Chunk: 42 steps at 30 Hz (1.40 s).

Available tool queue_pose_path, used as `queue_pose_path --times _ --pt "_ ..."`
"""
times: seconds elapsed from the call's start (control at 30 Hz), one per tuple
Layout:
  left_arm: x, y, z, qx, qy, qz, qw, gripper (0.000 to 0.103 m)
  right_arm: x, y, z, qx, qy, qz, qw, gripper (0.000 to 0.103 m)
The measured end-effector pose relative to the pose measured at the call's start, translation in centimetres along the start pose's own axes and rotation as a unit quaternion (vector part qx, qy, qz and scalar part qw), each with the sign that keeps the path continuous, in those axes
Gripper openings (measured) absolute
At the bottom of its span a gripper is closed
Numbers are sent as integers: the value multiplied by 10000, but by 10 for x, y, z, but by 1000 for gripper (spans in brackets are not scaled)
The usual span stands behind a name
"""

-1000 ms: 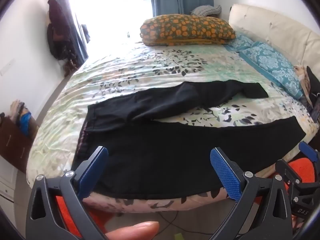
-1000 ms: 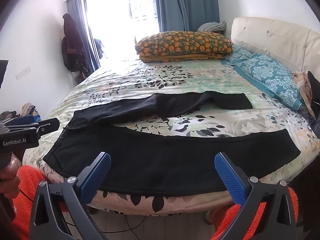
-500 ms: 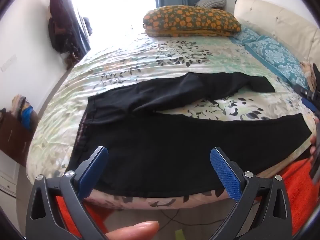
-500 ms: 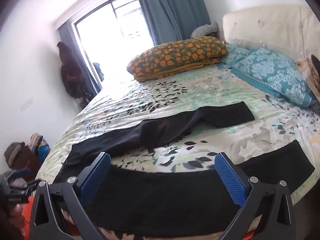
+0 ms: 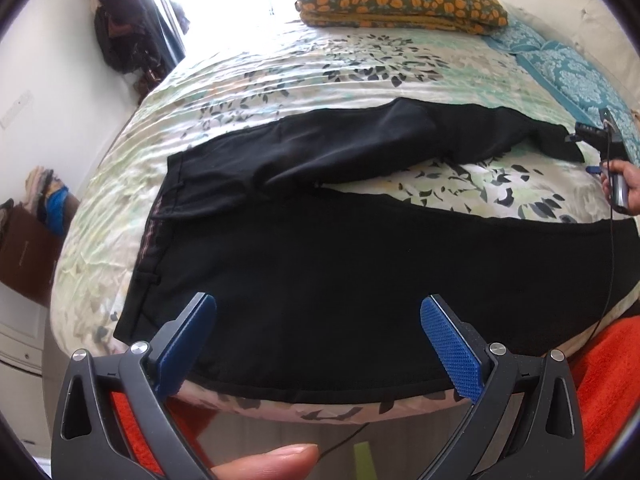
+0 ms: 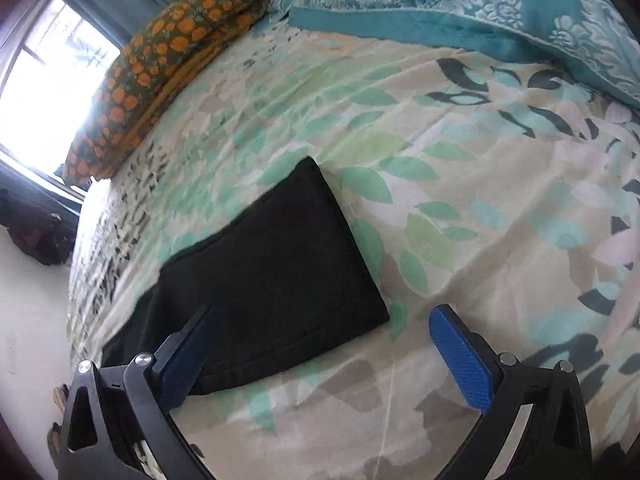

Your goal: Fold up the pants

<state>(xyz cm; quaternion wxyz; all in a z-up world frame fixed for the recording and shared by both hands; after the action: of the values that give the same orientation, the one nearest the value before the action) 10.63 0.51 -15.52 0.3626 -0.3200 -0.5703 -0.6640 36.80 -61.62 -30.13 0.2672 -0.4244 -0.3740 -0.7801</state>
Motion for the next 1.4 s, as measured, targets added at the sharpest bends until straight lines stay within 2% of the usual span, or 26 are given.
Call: queue_pose_path --times 0.03,0.07,0.1,0.13,0.17,0.23,0.27,0.33,0.43,0.5,0.53,0.57,0.63,0.73,0.87,0.9,0.93,1.0,1.1,1.2,1.3,1.4 --pt "-4 0 -2 -21 12 34 10000 102 -10 -1 2 262 -263 158 9992 91" --pt "-7 -1 -4 -36 12 62 10000 102 -12 -2 6 667 -628 190 9956 56" --pt "-10 -2 -7 -49 1 80 10000 102 -12 0 12 1164 -965 224 9883 30" --pt "-13 -4 -9 -65 -16 105 9999 102 -9 4 23 1645 -1102 167 9801 17" --pt "-16 -6 -12 -88 -24 145 9999 102 -5 15 33 2044 -1206 4 9714 17" --pt "-21 -10 -19 -149 -22 267 9995 102 13 39 49 3010 -1988 -680 9302 17" --pt "-23 -11 -22 -177 -33 321 9993 102 18 54 55 3220 -2217 -943 9156 17" --pt "-25 -13 -27 -244 -35 387 9989 102 16 76 49 3157 -2496 -1114 9086 17" --pt "-23 -15 -31 -321 -47 378 9988 102 -15 82 43 3117 -2719 -871 9063 19" --pt "-24 -14 -31 -361 -42 375 9986 102 -33 71 37 3043 -2758 -740 9088 32" --pt "-25 -15 -29 -364 -29 378 9986 102 -38 67 33 2928 -2758 -717 9127 51" --pt "-28 -15 -26 -356 -5 375 9987 102 -34 63 30 2800 -2796 -878 9142 72" --pt "-35 -6 -13 -342 99 272 9990 102 -14 59 27 2480 -2517 -1160 9283 96" --pt "-60 29 24 -131 387 -75 9991 102 31 41 32 2072 -2113 -1594 9418 96" --pt "-125 86 69 271 732 -225 9967 102 88 -19 62 1819 -1119 -1671 9625 97" --pt "-146 92 78 263 973 -140 9948 102 101 -41 72 1743 -776 -1622 9681 97" --pt "-172 91 90 267 1325 140 9907 102 113 -65 81 1664 -446 -1561 9726 97" --pt "-206 78 105 408 1486 504 9868 103 133 -114 100 1561 54 -1403 9777 100" --pt "-189 76 110 688 1328 284 9883 102 154 -191 121 1589 383 -1171 9796 102" --pt "-135 68 91 596 755 -127 9953 102 166 -260 133 1787 315 -996 9783 102" --pt "-82 40 54 217 125 -327 9992 102 157 -315 138 1820 253 -703 9805 102" --pt "-57 -1 18 16 -255 -229 9994 102 139 -355 147 2051 144 -453 9776 102"
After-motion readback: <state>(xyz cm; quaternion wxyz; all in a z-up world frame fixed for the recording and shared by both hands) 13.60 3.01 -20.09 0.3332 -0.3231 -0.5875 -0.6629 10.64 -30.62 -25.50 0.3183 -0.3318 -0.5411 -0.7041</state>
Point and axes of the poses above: each gripper's, at about its wrist camera, not at the fingertips, and x roughly against the way its jaws point, z to its left, y to its top, the point moved 9 cm from there along -x, roughly the way its jaws point, and after that the axes turned 2 degrees about -z, right-handed, at the moved point
